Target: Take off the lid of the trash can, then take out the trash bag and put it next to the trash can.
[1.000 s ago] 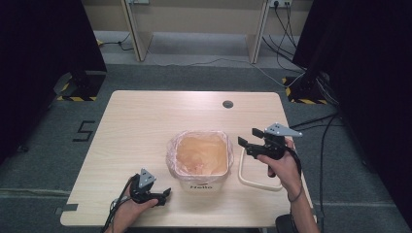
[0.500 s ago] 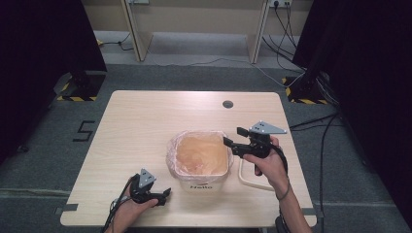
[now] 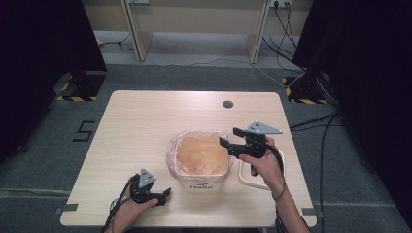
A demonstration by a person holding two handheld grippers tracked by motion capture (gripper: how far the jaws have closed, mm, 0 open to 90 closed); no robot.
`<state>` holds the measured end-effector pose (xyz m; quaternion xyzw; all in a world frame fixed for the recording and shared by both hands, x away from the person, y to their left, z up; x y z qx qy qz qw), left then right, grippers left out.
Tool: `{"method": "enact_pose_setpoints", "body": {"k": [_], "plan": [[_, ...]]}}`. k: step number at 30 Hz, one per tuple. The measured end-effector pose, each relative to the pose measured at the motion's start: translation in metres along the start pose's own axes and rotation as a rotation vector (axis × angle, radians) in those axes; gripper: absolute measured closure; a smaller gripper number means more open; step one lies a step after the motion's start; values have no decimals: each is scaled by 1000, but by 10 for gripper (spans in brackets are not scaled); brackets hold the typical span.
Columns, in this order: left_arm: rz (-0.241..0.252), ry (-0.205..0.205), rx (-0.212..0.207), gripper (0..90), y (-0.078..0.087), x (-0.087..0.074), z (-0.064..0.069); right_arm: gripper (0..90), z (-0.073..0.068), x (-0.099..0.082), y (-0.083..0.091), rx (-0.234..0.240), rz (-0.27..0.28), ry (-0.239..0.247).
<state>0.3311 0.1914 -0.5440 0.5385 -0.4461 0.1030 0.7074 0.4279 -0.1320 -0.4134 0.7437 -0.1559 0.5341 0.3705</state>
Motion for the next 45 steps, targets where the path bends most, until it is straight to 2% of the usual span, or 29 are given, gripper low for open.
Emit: {"method": "enact_pose_setpoints", "body": {"k": [14,20,22,23,25,26,28,30,31,34,35,36,37,40,41,45], "plan": [[0,0,0,98,0,0,0,299,-4,-1,-6,1,-11,6],[0,2,-4,106,0,0,0,299,-5,3,-7,2,-8,16],[5,-4,-11,116,2,-1,-1,298,-4,5,-8,2,-13,26],[-1,-4,-24,153,4,0,-1,299,-2,7,-10,-10,-16,31],[3,27,-49,154,7,2,-1,304,0,6,-13,-13,-23,34],[3,27,-49,154,7,2,-1,305,1,6,-14,-13,-28,29],[26,26,-81,154,17,10,1,324,3,4,-17,-14,-37,25],[39,31,-93,155,21,14,2,333,3,3,-17,-11,-39,24],[71,42,-121,155,30,21,5,373,2,3,-18,4,-39,29],[99,38,-139,155,38,28,10,410,0,2,-19,16,-42,35],[124,26,-147,155,44,34,16,443,-1,1,-21,17,-47,45],[124,26,-147,155,44,34,16,443,-1,1,-21,17,-47,45],[146,16,-163,156,49,39,23,492,-2,-1,-23,18,-52,54],[168,12,-179,158,54,45,30,518,-2,-4,-26,15,-64,53],[191,5,-188,158,58,50,35,518,-2,-5,-27,15,-66,52],[227,-9,-192,160,67,58,42,534,-2,-9,-31,15,-90,55]]}}
Point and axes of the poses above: each handheld gripper's, and its own axes: y roughly backward along the jaws, x roughly out of its top, z roughly to its right, the point moved 3 cm from there along -y, roughly forward along the jaws
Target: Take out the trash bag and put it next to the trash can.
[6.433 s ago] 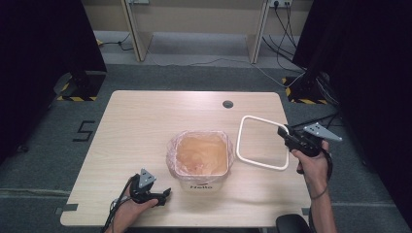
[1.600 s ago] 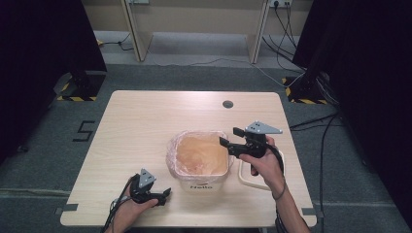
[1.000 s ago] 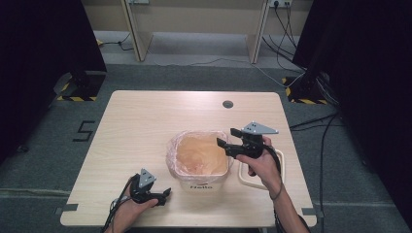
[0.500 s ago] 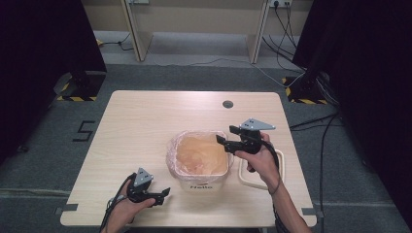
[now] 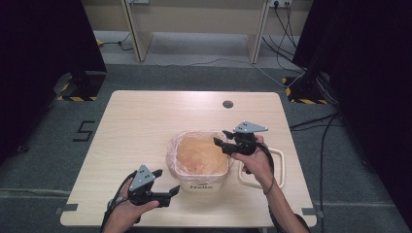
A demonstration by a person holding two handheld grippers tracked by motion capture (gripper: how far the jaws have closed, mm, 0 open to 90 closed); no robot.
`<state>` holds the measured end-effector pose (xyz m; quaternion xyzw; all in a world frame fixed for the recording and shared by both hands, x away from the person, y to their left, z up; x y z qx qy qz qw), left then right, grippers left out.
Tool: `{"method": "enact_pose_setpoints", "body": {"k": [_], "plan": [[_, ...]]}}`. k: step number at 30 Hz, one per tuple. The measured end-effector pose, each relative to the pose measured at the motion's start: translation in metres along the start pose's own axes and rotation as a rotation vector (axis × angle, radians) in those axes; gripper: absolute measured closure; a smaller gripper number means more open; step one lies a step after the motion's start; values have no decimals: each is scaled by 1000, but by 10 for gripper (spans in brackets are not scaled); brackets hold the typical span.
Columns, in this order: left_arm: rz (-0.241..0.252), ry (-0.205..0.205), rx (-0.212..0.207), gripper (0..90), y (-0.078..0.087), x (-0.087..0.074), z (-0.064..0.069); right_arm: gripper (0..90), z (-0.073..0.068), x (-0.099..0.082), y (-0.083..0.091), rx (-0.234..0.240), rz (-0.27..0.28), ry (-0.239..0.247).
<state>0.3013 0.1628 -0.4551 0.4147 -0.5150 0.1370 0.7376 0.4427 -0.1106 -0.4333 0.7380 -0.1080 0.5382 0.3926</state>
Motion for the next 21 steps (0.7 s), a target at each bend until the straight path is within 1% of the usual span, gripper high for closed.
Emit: {"method": "enact_pose_setpoints", "body": {"k": [2,3,4,5,6,7,8,10,12,13,14,17,19,21], "plan": [[17,-7,-1,162,2,4,3,575,0,-2,-1,-3,-6,18],[17,-7,-1,163,2,4,3,575,0,-2,-1,-3,-6,18],[30,0,-14,164,3,8,6,608,0,-2,-1,-11,-2,28],[30,0,-14,164,3,8,6,618,1,-1,0,-12,2,29],[46,20,-43,164,4,11,10,634,1,0,1,-13,8,32],[46,20,-43,164,4,11,10,634,1,0,1,-13,8,32],[55,31,-51,164,4,13,12,662,1,1,4,-26,15,52],[53,25,-42,164,4,14,13,673,-1,2,5,-34,21,74],[58,26,-42,164,3,16,13,676,-2,3,5,-39,20,112],[57,22,-40,164,3,17,13,678,-3,3,5,-39,22,123],[58,18,-37,164,2,18,14,682,-3,3,5,-40,26,124],[54,-11,-20,164,0,19,15,688,-3,3,4,-45,35,120],[54,-12,-22,164,-2,20,17,687,-2,3,4,-53,39,111],[54,-19,-25,164,-3,21,19,698,-2,6,7,-57,57,106]]}}
Point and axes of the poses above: each handheld gripper's, and its own axes: y roughly backward along the jaws, x roughly out of its top, z roughly to its right, the point moved 3 cm from there along -y, roughly forward along the jaws
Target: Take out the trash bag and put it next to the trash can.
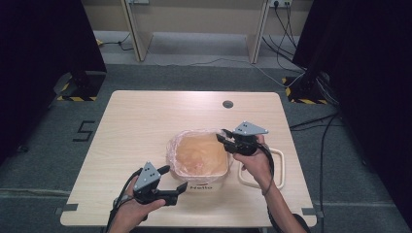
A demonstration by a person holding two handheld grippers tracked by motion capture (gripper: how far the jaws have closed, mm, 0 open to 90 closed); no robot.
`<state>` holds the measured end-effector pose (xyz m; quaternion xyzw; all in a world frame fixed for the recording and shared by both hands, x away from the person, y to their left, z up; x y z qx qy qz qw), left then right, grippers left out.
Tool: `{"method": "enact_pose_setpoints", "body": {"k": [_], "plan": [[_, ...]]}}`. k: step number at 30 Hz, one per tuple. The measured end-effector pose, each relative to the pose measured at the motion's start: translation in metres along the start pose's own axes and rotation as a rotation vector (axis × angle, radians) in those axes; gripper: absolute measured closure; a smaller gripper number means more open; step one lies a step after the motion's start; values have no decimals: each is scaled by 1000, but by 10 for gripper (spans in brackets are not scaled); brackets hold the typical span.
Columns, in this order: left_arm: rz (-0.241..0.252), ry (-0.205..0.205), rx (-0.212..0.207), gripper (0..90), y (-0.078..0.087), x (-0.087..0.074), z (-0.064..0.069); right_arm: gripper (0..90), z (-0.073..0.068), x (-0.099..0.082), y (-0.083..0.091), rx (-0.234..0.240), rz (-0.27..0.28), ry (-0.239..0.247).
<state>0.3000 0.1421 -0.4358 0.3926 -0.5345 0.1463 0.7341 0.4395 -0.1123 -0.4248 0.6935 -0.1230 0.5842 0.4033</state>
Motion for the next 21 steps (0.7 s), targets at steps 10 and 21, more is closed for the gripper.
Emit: {"method": "enact_pose_setpoints", "body": {"k": [10,21], "plan": [[27,-34,10,164,5,8,6,725,-4,14,13,-13,72,30],[52,-63,-19,166,8,21,15,754,-4,32,16,37,145,6]]}}
Point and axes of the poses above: each handheld gripper's, and its own axes: y roughly backward along the jaws, x roughly out of its top, z roughly to its right, the point moved 3 cm from there along -y, roughly forward along the jaws
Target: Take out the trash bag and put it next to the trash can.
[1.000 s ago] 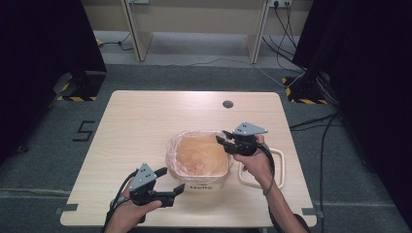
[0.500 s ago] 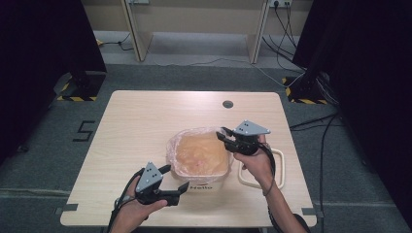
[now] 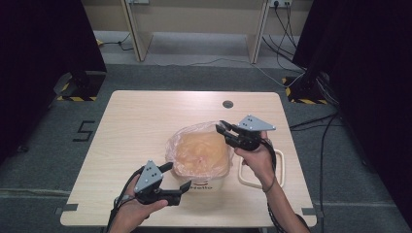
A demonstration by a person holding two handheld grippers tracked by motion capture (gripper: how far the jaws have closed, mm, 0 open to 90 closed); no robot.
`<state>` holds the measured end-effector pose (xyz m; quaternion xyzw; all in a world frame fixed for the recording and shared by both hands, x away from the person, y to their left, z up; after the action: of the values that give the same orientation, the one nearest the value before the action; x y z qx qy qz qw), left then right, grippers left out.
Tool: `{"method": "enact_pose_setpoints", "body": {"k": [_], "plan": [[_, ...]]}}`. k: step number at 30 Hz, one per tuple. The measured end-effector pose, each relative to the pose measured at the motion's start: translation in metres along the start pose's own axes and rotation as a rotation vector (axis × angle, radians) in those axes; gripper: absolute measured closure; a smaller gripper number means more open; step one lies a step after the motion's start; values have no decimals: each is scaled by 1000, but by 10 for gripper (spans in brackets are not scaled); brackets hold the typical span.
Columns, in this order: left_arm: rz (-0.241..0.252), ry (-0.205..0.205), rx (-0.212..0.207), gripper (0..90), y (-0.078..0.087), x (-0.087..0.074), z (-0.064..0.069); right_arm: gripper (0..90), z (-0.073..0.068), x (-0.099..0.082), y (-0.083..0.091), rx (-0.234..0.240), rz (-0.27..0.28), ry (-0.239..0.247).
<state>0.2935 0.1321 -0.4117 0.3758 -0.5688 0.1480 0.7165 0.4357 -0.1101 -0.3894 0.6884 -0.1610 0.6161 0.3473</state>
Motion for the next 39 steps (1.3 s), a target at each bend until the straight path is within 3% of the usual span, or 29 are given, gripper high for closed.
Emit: {"method": "enact_pose_setpoints", "body": {"k": [6,11,17,23,28,33,37,39], "plan": [[14,-21,-29,174,-3,7,6,759,2,6,0,-6,27,-10],[11,-24,-64,174,-17,10,12,770,3,9,2,-9,34,-5],[9,-63,-106,179,-38,19,22,766,1,10,1,-7,36,-8],[-14,-37,-170,187,-58,21,30,762,3,10,3,-9,42,-13],[-32,-45,-174,202,-65,17,30,759,3,8,2,-8,39,-20],[-47,-39,-178,401,-69,15,26,755,0,10,3,-3,39,-15],[-55,-74,-190,631,-69,13,26,751,-1,13,5,-7,51,-9],[-41,-77,-192,681,-67,14,25,749,0,13,6,-10,53,-8]]}}
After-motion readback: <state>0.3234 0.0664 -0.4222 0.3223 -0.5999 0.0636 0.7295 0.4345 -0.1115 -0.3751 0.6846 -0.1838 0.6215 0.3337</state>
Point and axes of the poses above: each handheld gripper's, and its own axes: y roughly backward along the jaws, x roughly out of its top, z roughly to its right, the point moved 3 cm from there along -y, roughly forward along the jaws
